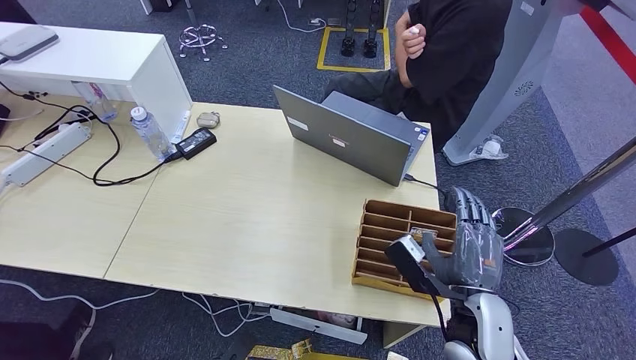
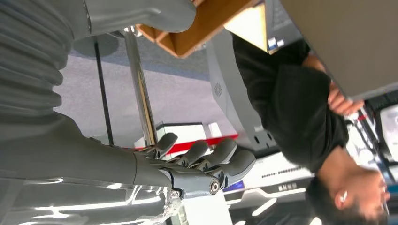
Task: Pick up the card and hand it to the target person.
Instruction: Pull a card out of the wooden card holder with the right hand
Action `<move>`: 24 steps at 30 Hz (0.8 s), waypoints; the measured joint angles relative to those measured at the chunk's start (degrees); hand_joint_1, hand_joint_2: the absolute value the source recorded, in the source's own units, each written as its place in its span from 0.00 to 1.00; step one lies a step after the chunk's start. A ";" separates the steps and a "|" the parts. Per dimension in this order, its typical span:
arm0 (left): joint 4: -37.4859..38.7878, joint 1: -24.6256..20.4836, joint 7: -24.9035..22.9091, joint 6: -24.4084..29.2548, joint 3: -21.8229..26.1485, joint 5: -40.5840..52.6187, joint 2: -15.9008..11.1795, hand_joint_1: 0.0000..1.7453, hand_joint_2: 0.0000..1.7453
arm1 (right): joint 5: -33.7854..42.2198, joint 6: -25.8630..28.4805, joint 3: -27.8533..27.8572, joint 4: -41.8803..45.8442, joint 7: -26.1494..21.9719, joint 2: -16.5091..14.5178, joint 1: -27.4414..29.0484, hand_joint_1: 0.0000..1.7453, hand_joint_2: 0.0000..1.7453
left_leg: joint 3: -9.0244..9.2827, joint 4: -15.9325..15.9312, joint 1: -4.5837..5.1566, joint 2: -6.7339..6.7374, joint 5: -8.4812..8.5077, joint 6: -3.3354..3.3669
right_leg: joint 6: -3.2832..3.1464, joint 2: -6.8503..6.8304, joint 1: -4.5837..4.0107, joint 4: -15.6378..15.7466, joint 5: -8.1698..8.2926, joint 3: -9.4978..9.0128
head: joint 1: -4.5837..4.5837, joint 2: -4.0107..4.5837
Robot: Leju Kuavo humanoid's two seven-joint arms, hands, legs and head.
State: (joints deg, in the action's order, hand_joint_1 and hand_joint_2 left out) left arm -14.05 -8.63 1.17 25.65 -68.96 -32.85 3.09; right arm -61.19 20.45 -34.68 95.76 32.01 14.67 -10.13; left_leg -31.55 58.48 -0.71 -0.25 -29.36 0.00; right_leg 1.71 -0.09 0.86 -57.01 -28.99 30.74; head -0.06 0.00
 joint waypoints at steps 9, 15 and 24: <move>0.00 -0.02 -0.09 -0.08 -0.10 0.11 0.05 0.00 0.00 | 1.49 -3.54 -1.44 -1.12 1.70 1.45 -0.04 0.28 1.00 | 0.00 0.00 0.00 0.00 0.00 0.00 | 0.00 0.00 0.00 0.00 0.00 0.00 | -0.01 0.00; 0.00 -0.05 -0.16 -0.32 -0.15 0.19 0.05 0.00 0.00 | 1.69 -4.66 -2.07 -1.91 2.22 2.03 -0.05 0.30 1.00 | 0.00 0.00 0.00 0.00 0.00 0.00 | 0.00 0.00 0.00 0.00 0.00 0.00 | 0.00 0.00; 0.00 -0.20 -0.55 -0.42 -0.20 0.75 0.05 0.00 0.00 | 2.08 -6.47 -3.07 -2.77 2.74 2.45 -0.54 0.31 1.00 | 0.00 0.00 0.00 0.00 0.00 0.00 | 0.00 0.00 0.00 0.00 0.00 0.00 | 0.00 0.00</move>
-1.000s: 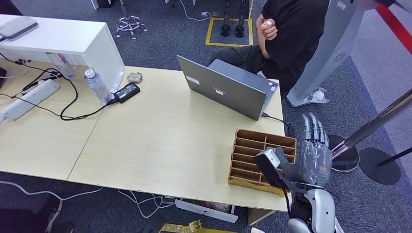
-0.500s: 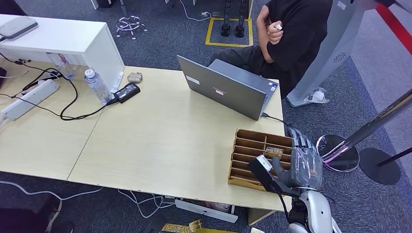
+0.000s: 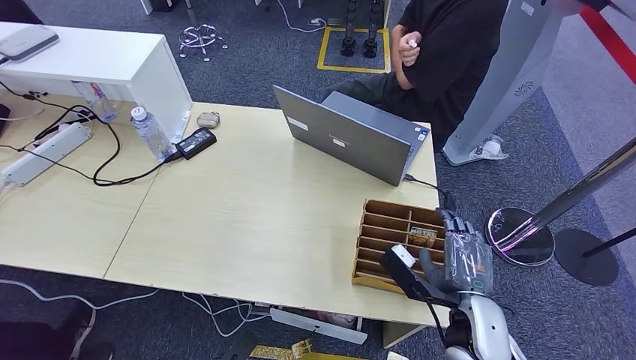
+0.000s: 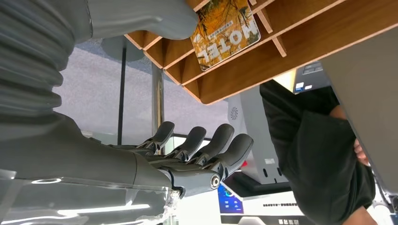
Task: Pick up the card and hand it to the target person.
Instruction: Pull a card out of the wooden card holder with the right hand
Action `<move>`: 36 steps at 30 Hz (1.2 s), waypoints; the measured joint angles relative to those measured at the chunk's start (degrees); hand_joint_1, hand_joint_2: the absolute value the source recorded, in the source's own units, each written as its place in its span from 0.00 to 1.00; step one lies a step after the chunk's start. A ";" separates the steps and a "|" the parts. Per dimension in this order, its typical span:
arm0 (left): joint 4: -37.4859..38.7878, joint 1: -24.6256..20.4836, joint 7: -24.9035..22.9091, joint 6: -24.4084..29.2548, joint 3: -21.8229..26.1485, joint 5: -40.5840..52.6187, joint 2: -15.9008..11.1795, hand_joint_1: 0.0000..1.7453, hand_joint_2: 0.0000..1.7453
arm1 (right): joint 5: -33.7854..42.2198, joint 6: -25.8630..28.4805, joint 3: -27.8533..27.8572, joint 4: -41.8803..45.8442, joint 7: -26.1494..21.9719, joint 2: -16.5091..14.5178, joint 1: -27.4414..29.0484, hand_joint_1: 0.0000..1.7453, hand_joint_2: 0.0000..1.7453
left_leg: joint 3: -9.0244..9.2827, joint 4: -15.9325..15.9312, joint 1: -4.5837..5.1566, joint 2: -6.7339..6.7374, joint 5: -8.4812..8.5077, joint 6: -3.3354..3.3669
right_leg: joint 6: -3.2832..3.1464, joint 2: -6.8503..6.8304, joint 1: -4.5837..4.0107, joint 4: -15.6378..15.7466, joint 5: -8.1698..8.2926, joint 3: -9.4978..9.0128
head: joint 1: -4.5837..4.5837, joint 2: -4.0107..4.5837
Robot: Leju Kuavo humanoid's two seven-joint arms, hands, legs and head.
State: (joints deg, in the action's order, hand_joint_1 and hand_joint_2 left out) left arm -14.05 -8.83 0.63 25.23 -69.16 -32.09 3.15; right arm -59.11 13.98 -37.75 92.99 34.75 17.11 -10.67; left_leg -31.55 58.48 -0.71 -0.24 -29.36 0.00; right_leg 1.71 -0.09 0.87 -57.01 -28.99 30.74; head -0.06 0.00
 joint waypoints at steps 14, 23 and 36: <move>0.00 -0.42 -0.30 -0.19 -0.45 0.38 0.00 0.00 0.00 | 0.32 -2.31 -1.95 -2.82 0.41 0.31 -1.53 0.37 1.00 | 0.00 0.00 0.00 0.00 0.00 0.00 | 0.00 0.00 0.00 0.00 0.00 0.00 | -0.01 0.00; 0.00 -0.58 -0.43 -0.23 -0.45 0.40 0.00 0.00 0.00 | 0.63 -2.98 -3.01 -4.40 0.55 0.31 -2.60 0.38 1.00 | 0.00 0.00 0.00 0.00 0.00 0.00 | 0.00 0.00 0.00 0.00 0.00 0.00 | -0.01 0.00; 0.00 -0.66 -0.45 -0.58 -0.46 0.55 0.00 0.00 0.00 | 1.12 -3.02 -3.89 -5.67 0.57 0.31 -2.88 0.35 1.00 | 0.00 0.00 0.00 0.00 0.00 0.00 | 0.00 0.00 0.00 0.00 0.00 0.00 | -0.01 0.00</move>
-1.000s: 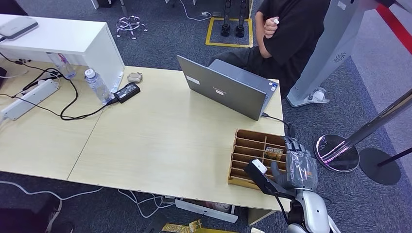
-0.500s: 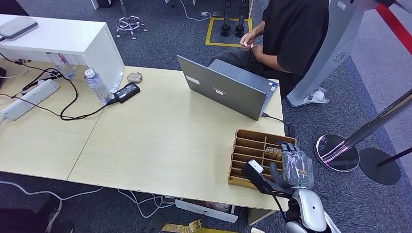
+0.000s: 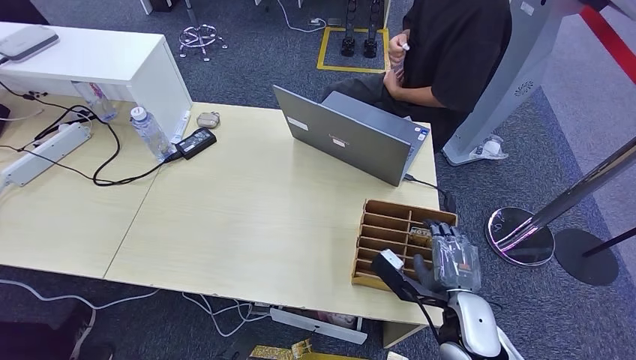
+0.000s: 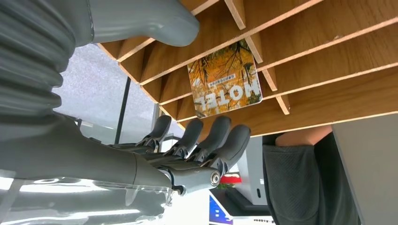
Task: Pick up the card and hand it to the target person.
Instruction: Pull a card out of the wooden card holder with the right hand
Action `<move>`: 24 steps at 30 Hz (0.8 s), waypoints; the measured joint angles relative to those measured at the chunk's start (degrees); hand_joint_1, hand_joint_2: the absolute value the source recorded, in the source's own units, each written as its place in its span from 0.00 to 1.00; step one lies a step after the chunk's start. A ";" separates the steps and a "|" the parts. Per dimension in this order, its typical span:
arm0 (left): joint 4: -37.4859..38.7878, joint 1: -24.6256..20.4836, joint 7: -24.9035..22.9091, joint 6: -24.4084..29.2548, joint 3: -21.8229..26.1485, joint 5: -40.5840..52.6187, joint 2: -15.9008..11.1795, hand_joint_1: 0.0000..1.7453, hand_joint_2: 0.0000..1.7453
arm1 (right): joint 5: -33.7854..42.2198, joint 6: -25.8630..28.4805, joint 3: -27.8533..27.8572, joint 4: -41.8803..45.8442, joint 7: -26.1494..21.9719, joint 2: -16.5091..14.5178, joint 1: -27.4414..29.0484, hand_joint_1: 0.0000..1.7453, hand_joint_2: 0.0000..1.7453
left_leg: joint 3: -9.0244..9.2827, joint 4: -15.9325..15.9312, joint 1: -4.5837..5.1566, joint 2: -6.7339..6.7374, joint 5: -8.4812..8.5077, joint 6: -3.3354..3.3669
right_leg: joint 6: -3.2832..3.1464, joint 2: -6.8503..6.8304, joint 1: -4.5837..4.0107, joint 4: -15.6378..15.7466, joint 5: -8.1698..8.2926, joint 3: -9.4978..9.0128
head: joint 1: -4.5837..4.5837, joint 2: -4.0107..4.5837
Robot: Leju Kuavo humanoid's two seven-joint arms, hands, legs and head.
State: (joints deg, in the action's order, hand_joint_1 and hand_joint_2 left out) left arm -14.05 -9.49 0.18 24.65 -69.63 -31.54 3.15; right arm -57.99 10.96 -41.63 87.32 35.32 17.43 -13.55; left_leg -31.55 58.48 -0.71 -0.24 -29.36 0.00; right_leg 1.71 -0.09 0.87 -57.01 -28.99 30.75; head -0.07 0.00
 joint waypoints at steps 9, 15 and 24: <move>0.00 -0.20 -0.03 0.00 -0.01 0.02 0.00 0.00 0.00 | 0.49 0.50 -0.15 -0.60 -0.22 -0.01 -0.03 0.37 1.00 | 0.00 0.00 0.00 0.00 0.00 0.00 | 0.00 0.00 0.00 0.00 0.00 0.00 | 0.00 0.00; 0.00 -0.20 -0.07 0.01 -0.01 0.02 0.00 0.00 0.00 | 0.78 0.54 -0.37 -0.61 -0.37 -0.01 -0.04 0.40 1.00 | 0.00 0.00 0.00 0.00 0.00 0.00 | 0.00 0.00 0.00 0.00 0.00 0.00 | 0.00 0.00; 0.00 -0.21 -0.16 0.00 -0.01 0.01 0.00 0.00 0.00 | 0.81 0.80 -0.87 -0.96 -0.37 -0.01 -0.08 0.43 1.00 | 0.00 0.00 0.00 0.00 0.00 0.00 | 0.00 0.00 0.00 0.00 0.00 0.00 | 0.00 0.00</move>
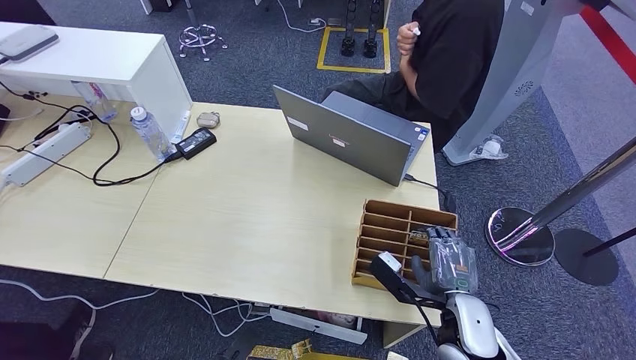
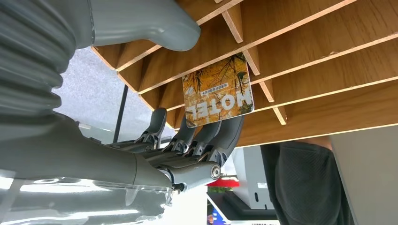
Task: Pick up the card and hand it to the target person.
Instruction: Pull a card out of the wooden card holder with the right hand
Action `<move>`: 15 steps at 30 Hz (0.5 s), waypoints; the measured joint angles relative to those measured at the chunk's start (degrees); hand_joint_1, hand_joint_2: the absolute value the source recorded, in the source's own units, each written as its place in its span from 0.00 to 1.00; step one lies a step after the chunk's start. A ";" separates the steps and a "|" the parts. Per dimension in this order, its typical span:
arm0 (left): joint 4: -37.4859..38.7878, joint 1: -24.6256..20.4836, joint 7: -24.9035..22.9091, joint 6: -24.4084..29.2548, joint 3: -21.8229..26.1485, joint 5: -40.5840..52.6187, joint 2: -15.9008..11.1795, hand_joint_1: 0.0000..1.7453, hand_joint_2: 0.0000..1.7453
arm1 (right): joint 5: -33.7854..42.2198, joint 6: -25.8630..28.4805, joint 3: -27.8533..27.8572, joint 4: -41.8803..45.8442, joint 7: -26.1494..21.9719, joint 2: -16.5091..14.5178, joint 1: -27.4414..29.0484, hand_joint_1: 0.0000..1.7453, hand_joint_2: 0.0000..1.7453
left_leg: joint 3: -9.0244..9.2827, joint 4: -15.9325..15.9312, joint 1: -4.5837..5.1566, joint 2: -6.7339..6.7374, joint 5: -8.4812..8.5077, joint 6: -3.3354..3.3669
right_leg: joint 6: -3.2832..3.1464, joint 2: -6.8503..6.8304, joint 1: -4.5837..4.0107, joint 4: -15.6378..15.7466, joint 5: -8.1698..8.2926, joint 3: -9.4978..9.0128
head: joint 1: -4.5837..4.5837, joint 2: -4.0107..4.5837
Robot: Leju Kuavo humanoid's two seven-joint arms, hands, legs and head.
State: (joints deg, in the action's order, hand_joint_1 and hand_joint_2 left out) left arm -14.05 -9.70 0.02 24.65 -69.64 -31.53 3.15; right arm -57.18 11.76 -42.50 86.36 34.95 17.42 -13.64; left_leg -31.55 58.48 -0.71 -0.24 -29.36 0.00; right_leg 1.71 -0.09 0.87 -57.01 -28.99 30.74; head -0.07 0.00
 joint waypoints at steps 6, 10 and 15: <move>0.00 -0.01 0.00 0.00 0.00 0.01 0.00 0.00 0.00 | 0.02 0.18 -0.08 -0.34 0.00 0.00 -0.01 0.45 1.00 | 0.00 0.00 0.00 0.00 0.00 0.00 | 0.00 0.00 0.00 0.00 0.00 0.00 | 0.00 0.00; 0.00 -0.02 0.00 0.00 0.00 0.01 0.00 0.00 0.00 | 0.02 0.22 -0.08 -0.60 0.00 0.00 -0.02 0.48 1.00 | 0.00 0.00 0.00 0.00 0.00 0.00 | 0.00 0.00 0.00 0.00 0.00 0.00 | 0.00 0.00; 0.00 -0.02 0.00 0.01 0.00 0.01 0.00 0.00 0.00 | 0.02 0.54 -0.08 -0.70 0.00 0.00 -0.19 0.75 1.00 | 0.00 0.00 0.00 0.00 0.00 0.00 | 0.00 0.00 0.00 0.00 0.00 0.00 | 0.00 0.00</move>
State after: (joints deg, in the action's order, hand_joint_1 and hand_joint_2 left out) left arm -14.05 -9.72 0.02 24.67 -69.64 -31.52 3.15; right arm -57.16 12.30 -42.58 85.66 34.95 17.42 -13.83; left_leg -31.55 58.48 -0.71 -0.24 -29.36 0.00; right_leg 1.71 -0.09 0.87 -57.01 -28.99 30.74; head -0.07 0.00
